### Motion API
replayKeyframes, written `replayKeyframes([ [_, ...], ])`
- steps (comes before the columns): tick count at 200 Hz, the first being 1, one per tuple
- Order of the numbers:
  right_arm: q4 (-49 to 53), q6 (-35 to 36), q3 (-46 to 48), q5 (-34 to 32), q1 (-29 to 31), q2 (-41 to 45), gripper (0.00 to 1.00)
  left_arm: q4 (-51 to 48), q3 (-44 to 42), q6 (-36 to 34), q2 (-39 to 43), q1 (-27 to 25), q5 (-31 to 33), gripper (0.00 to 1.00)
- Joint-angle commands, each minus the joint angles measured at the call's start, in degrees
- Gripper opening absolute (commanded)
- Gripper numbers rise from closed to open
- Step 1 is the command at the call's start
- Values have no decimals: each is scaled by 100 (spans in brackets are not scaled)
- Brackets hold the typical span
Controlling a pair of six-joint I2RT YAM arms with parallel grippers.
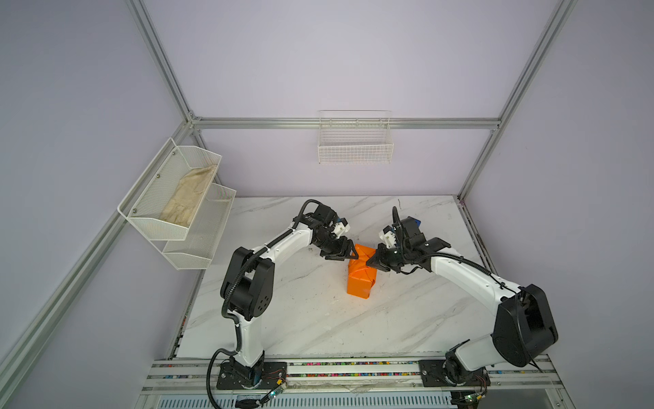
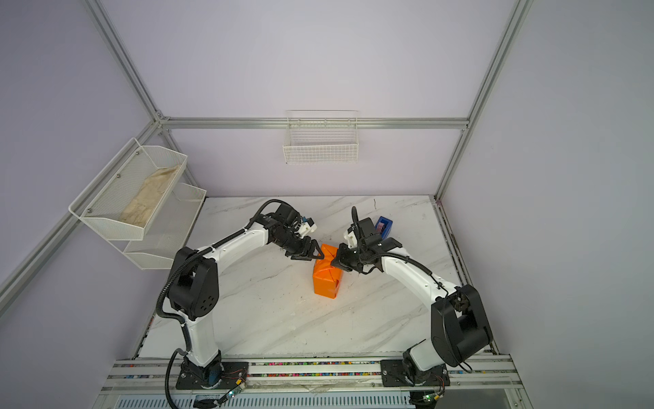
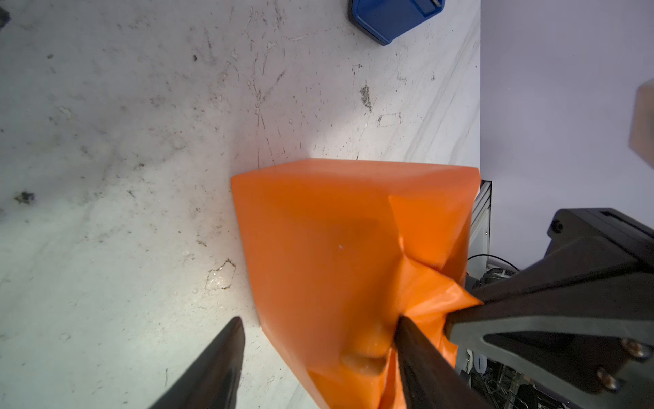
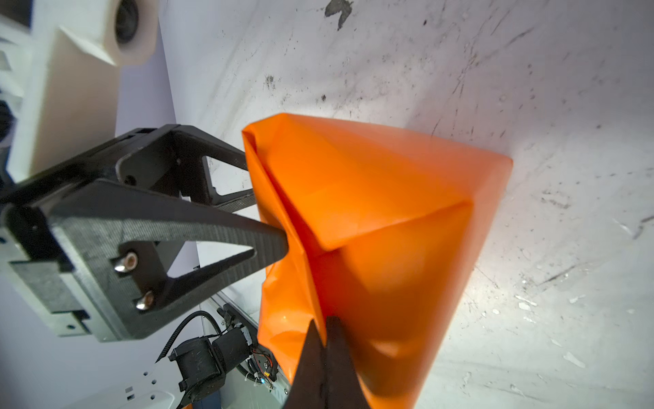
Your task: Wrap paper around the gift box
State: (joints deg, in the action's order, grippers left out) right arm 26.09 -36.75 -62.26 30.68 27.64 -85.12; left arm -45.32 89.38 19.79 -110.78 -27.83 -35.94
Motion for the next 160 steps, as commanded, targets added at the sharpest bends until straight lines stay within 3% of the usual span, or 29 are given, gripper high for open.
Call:
replayKeyframes([
  [1, 639, 57, 130, -516, -48, -119, 0, -282, -53, -228, -93, 36, 410, 66],
  [69, 592, 124, 235, -407, -39, -299, 0, -23, 306, 65, 393, -93, -198, 70],
  [122, 616, 147, 235, -431, -39, -277, 0, 5, -12, 74, 164, -220, -129, 69],
  [160, 795, 208, -29, -466, -37, -213, 2, 6, -325, 6, 93, -280, 15, 63],
])
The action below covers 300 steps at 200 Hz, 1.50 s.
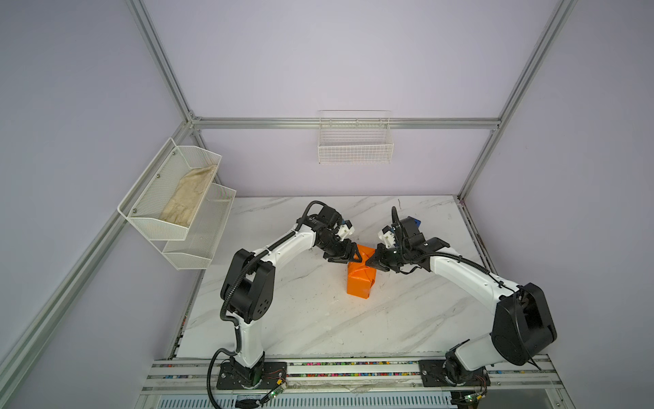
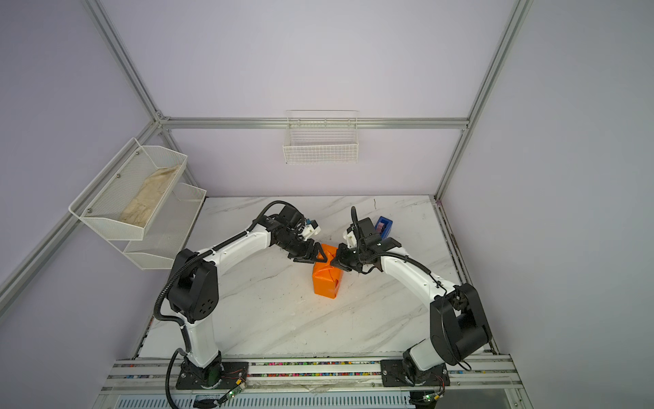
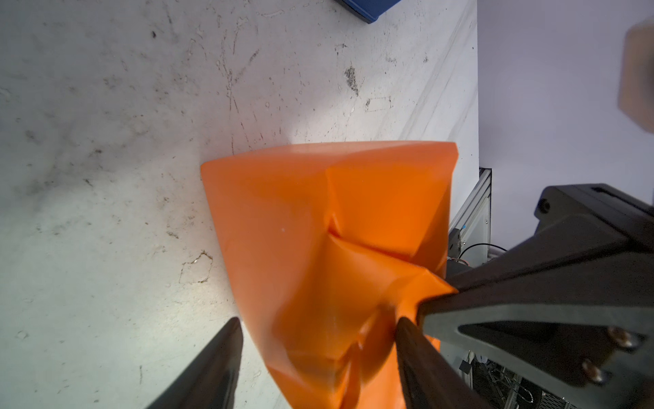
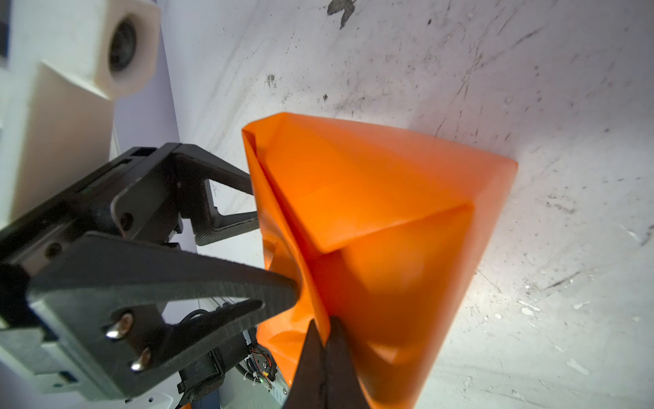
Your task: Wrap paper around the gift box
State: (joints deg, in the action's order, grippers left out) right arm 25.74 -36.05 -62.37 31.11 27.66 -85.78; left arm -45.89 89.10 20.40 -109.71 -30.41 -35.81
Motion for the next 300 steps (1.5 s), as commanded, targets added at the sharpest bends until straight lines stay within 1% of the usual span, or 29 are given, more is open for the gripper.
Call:
replayKeyframes([
  [1, 838, 132, -24, -514, -40, -140, 3, 62, -301, -59, -10, -19, 12, 62],
  [24, 1007, -75, -342, -710, -57, 93, 26, 49, -459, -87, -7, -17, 135, 57],
  [42, 1069, -145, -408, -763, -125, 294, 36, 34, -523, -106, -12, -17, 169, 53],
  [55, 1082, -178, -344, -777, -182, 405, 42, 32, -544, -115, -17, -17, 184, 52],
  [83, 1048, -184, -99, -852, -259, 477, 48, 14, -557, -155, -33, -15, 137, 50],
  [93, 953, -80, -45, -666, -258, 434, 51, -7, -560, -159, -31, -17, 132, 49],
  [99, 821, 26, -11, -429, -261, 416, 52, -12, -548, -168, -23, -19, 120, 48],
  [112, 282, -203, 197, 68, -259, 414, 54, -25, -534, -178, -28, -43, 125, 47],
  [127, -304, -480, 445, 446, -255, 376, 54, -44, -486, -192, -39, -77, 110, 43],
  [143, -480, -501, 579, 603, -264, 271, 53, -62, -434, -177, -55, -130, 103, 39],
  [161, -579, -504, 706, 643, -261, 220, 48, -83, -373, -153, -68, -197, 92, 34],
  [172, -648, -541, 766, 672, -254, 219, 43, -99, -329, -152, -70, -227, 83, 32],
  [183, -768, -604, 838, 726, -254, 202, 38, -140, -289, -155, -60, -237, 96, 30],
  [195, -898, -684, 866, 755, -235, 169, 35, -227, -238, -176, -5, -237, 198, 29],
  [228, -1329, -918, 749, 852, 77, -155, 35, -471, -310, -276, 255, -121, 416, 31],
  [267, -1656, -1123, 440, 878, 467, -568, 35, -487, -769, -306, 653, 123, 478, 31],
  [281, -1660, -1132, 378, 877, 503, -608, 37, -484, -856, -309, 746, 165, 533, 31],
  [290, -1504, -1013, 322, 845, 494, -618, 41, -483, -884, -321, 742, 172, 558, 31],
  [300, -1239, -1046, 231, 481, 450, -524, 43, -488, -908, -330, 696, 183, 524, 30],
])
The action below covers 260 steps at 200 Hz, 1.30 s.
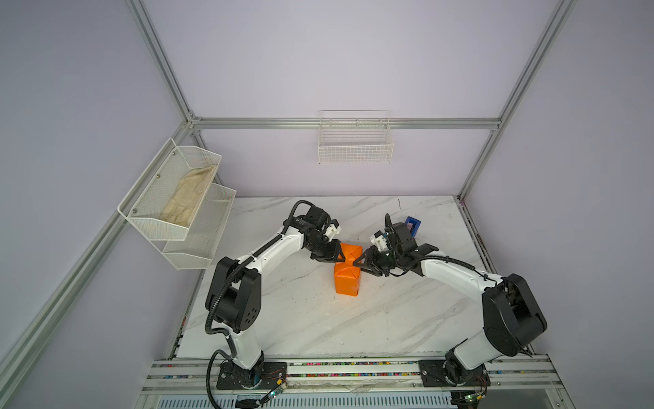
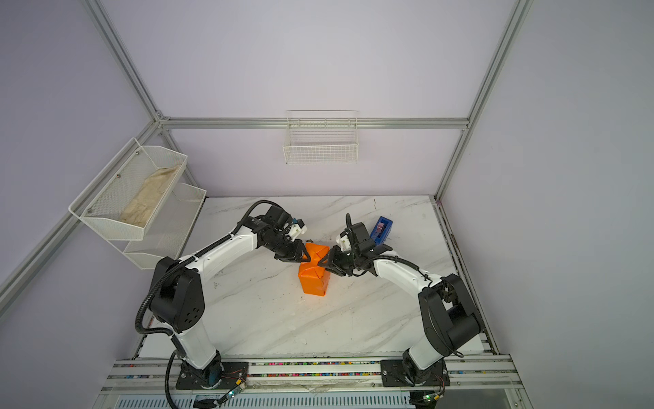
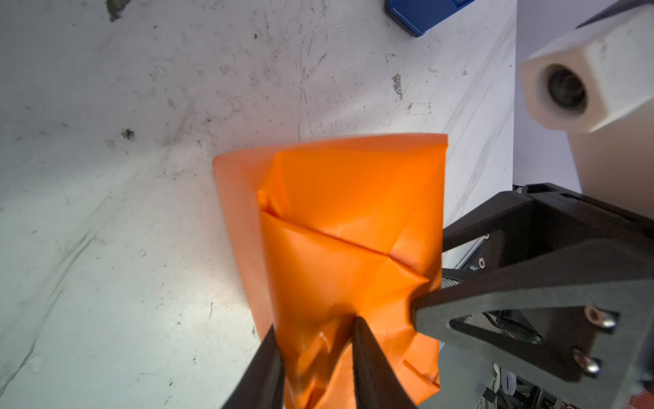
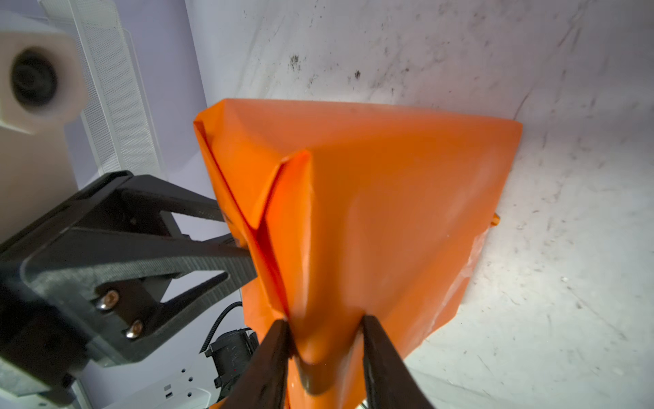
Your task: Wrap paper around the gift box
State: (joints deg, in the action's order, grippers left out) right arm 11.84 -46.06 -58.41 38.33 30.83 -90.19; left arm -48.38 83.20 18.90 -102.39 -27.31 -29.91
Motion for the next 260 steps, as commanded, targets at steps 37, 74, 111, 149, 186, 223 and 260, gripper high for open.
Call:
replayKeyframes([
  [37, 927, 646, -422, -723, -718, 516, 45, -234, -339, -184, -141, -125, -16, 30],
  [74, 858, 1432, -349, -770, -2032, 609, 43, -242, -366, -187, -119, -125, 12, 31],
  [111, 383, 1934, -457, 262, -3456, -131, 42, -243, -375, -184, -113, -125, -22, 32],
  [149, -629, 1670, -337, 1160, -3986, -953, 41, -179, -382, -69, -50, -124, -113, 29],
  [186, -2277, 689, -5, 1985, -3979, -1491, 37, -145, -442, 121, -9, -125, 81, 30],
  [223, -2644, 509, -118, 2123, -3911, -1924, 35, -144, -509, 185, -5, -125, 134, 30],
  [260, -2932, 287, -257, 2162, -3690, -2383, 26, -145, -531, 207, 0, -125, 161, 30],
])
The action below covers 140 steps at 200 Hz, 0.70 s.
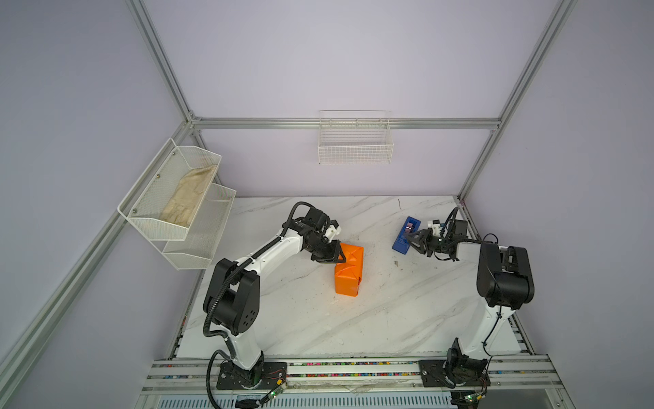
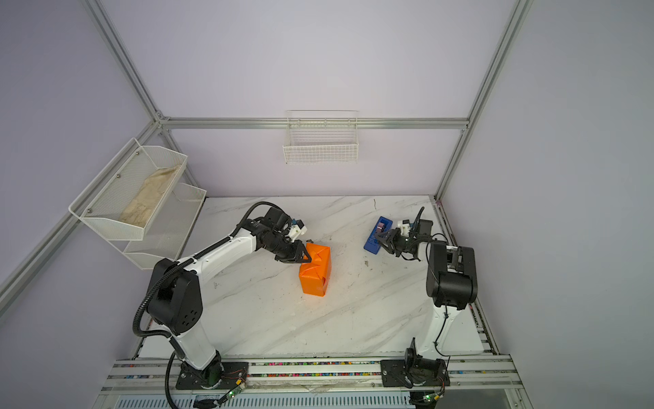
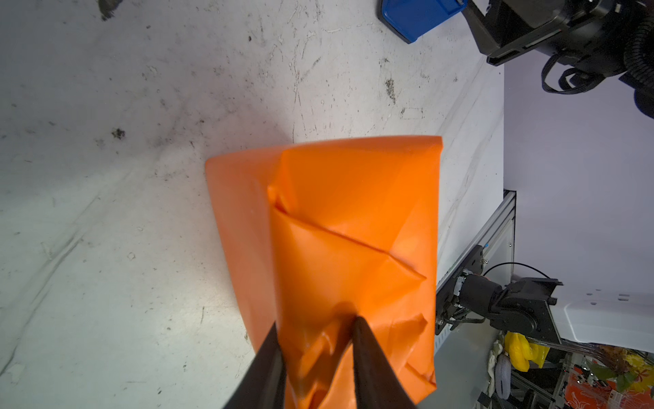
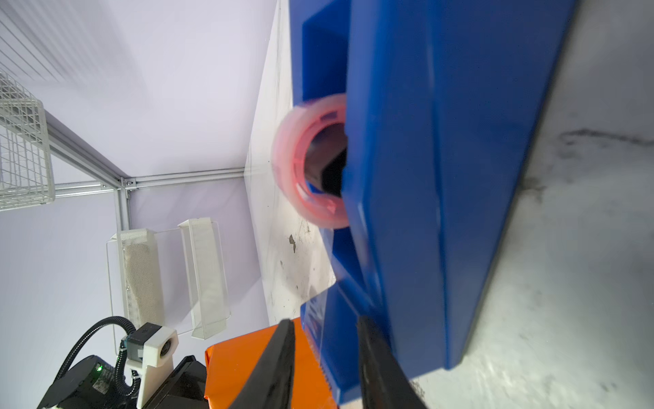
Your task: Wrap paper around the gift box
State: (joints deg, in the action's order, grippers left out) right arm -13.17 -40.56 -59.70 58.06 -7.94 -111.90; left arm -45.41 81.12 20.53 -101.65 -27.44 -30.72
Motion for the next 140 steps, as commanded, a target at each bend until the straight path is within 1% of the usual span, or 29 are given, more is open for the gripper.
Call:
replayKeyframes([
  [1, -445, -271, -129, 188, 192, -215, 26, -443, -324, 45, -70, -112, 242, 30],
  [22, -656, -425, -108, 167, 232, -271, 15, -443, -335, 48, -64, -112, 250, 30],
  [34, -771, -506, -107, 155, 240, -268, 12, -443, -331, 46, -69, -112, 251, 30],
  [40, -755, -516, -141, 153, 236, -271, 11, -443, -325, 48, -75, -112, 251, 30],
  [60, -645, -526, -292, 147, 235, -265, 0, -443, -329, 47, -83, -112, 250, 30],
  [84, -332, -496, -463, 54, 257, -5, 0, -451, -316, 50, -94, -112, 266, 30],
  [106, 444, -228, -604, -73, 337, 347, 0, -460, -299, 48, -80, -112, 277, 30],
  [122, 668, -204, -481, -94, 382, 606, 0, -462, -292, 40, -75, -112, 289, 30],
  [140, 636, -315, -231, -67, 438, 882, 0, -477, -301, 35, -80, -112, 286, 30],
])
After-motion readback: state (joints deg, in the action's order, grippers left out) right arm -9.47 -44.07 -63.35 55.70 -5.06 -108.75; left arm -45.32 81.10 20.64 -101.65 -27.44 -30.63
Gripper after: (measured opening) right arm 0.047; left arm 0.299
